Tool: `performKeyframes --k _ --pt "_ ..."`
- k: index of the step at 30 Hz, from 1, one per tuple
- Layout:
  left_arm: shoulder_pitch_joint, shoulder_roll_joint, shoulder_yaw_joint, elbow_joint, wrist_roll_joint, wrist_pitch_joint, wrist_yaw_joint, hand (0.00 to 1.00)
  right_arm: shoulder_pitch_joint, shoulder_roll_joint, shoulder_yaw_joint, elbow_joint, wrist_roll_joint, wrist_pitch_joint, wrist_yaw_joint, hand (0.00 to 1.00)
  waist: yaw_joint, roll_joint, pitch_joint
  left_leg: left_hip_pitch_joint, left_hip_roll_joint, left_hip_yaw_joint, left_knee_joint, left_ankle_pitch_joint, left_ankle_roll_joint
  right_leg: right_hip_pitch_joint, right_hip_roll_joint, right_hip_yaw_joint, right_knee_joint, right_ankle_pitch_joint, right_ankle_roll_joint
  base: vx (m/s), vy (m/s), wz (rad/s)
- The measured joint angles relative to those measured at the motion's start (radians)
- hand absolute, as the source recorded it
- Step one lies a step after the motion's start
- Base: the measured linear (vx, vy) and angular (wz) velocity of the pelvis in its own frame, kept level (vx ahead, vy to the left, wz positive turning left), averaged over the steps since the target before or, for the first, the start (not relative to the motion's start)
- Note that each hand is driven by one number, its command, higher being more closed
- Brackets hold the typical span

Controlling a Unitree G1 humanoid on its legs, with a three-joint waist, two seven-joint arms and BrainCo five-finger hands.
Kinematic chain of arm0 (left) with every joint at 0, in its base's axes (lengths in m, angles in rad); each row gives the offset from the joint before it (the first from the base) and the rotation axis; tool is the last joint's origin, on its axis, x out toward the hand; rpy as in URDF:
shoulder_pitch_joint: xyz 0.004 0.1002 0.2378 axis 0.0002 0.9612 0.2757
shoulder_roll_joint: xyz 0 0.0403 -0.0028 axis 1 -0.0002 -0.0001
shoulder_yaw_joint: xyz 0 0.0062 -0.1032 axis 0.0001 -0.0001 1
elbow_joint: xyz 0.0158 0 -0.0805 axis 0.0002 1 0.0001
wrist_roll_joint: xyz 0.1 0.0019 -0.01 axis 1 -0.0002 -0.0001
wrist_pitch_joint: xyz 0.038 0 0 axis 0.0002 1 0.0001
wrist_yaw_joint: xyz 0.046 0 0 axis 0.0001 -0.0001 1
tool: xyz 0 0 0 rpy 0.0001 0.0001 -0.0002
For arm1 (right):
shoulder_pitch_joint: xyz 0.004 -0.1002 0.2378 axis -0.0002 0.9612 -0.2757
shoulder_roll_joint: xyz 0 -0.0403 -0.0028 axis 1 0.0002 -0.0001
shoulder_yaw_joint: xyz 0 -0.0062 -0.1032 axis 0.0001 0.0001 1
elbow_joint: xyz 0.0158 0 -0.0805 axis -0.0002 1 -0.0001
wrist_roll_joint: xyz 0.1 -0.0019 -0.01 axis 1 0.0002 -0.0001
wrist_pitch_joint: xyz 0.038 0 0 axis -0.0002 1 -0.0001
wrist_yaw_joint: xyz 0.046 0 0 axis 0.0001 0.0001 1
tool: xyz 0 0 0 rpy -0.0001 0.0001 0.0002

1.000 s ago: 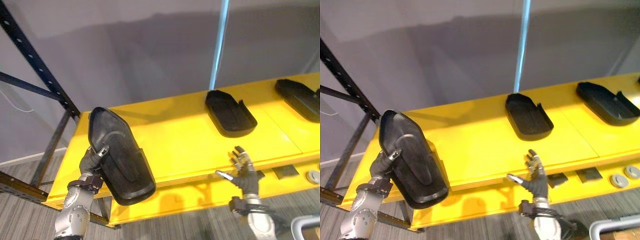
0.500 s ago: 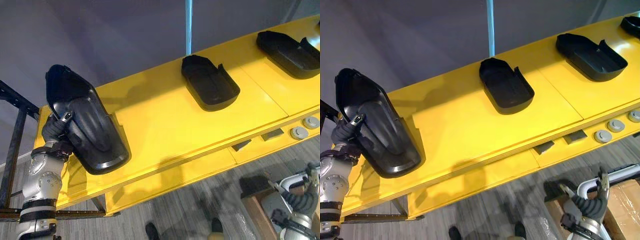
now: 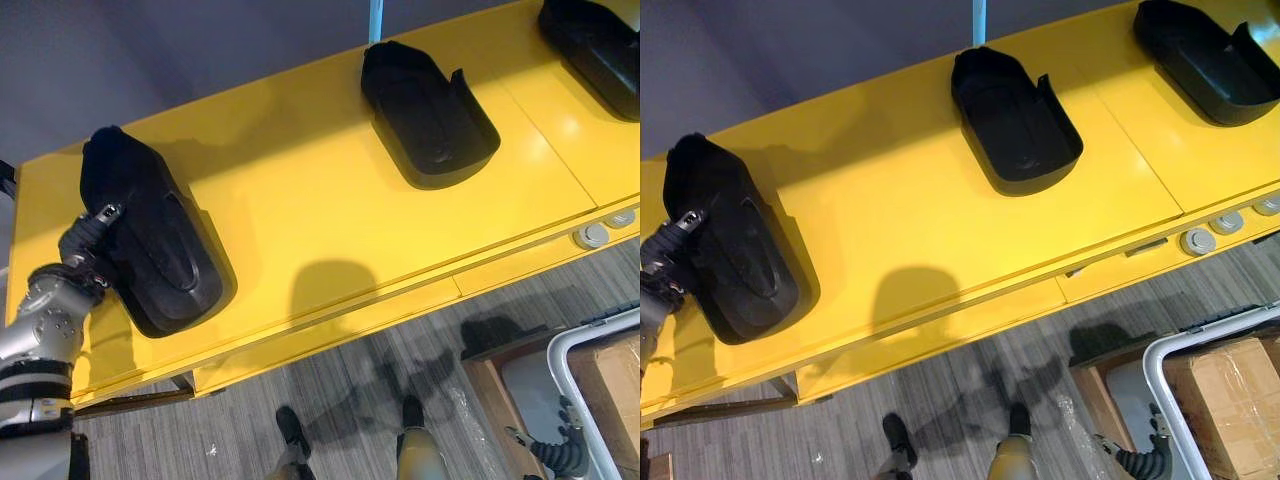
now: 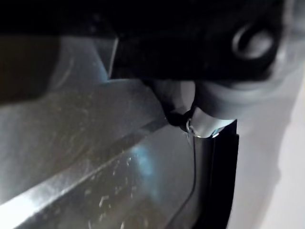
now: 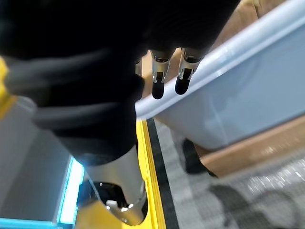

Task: Walk over and take plastic housings, then place them on the shelf

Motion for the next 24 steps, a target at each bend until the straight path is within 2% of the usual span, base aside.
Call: performKeyframes --k 2,3,8,13,16,18,24 --pt "-0.032 0.031 -0.026 0.014 0.024 -0.004 -0.003 1.0 -0.005 0.002 0.017 0.03 0.014 0.005 0.016 0.0 -0.001 -0.012 0.008 -0.002 0.0 0.001 0.0 0.0 0.0 -0.003 0.001 0.001 0.0 0.0 -0.001 0.0 0.0 0.0" --pt "-0.055 0.049 -0.043 0.022 0.047 -0.008 -0.003 0.0 -0.005 0.002 0.029 0.041 0.023 0.007 0.019 0.0 -0.002 -0.019 0.012 -0.005 0.001 0.001 0.0 0.0 0.0 -0.005 0.001 0.001 0.0 0.0 -0.001 0.0 0.0 0.0" --pt "-0.173 0.102 -0.123 0.07 0.137 -0.048 0.031 0.0 -0.011 0.003 0.053 0.092 0.059 0.01 0.027 0.0 -0.017 -0.041 0.025 -0.034 0.002 -0.003 0.002 0.001 0.002 -0.028 0.005 0.002 0.0 0.003 -0.003 0.01 -0.005 0.02" --pt "-0.235 0.121 -0.151 0.078 0.141 -0.049 0.043 0.0 -0.012 0.011 0.1 0.115 0.079 0.014 0.039 0.0 -0.027 -0.056 0.033 -0.033 0.015 0.0 0.003 0.001 0.002 -0.028 0.018 0.003 -0.001 0.005 -0.008 0.01 -0.01 -0.01" --pt "-0.246 0.121 -0.168 0.079 0.143 -0.041 0.093 0.0 -0.013 0.013 0.108 0.117 0.08 0.014 0.049 0.0 -0.031 -0.062 0.036 -0.028 0.02 0.003 0.011 0.001 0.001 -0.02 0.023 0.003 0.0 0.005 -0.011 0.0 -0.008 -0.01" --pt "-0.246 0.121 -0.168 0.085 0.129 -0.033 0.12 0.0 -0.013 0.016 0.121 0.118 0.081 0.014 0.052 0.0 -0.036 -0.068 0.039 -0.013 0.025 0.004 0.015 0.001 0.001 -0.004 0.026 0.003 -0.001 0.005 -0.013 -0.01 -0.009 -0.02" --pt "-0.246 0.109 -0.166 0.094 -0.004 -0.034 0.212 0.0 -0.011 0.04 0.151 0.136 0.084 0.014 0.053 0.0 -0.037 -0.072 0.04 0.03 0.033 0.008 0.016 0.001 0.001 0.04 0.034 0.002 -0.003 0.001 -0.02 -0.03 -0.01 -0.02"
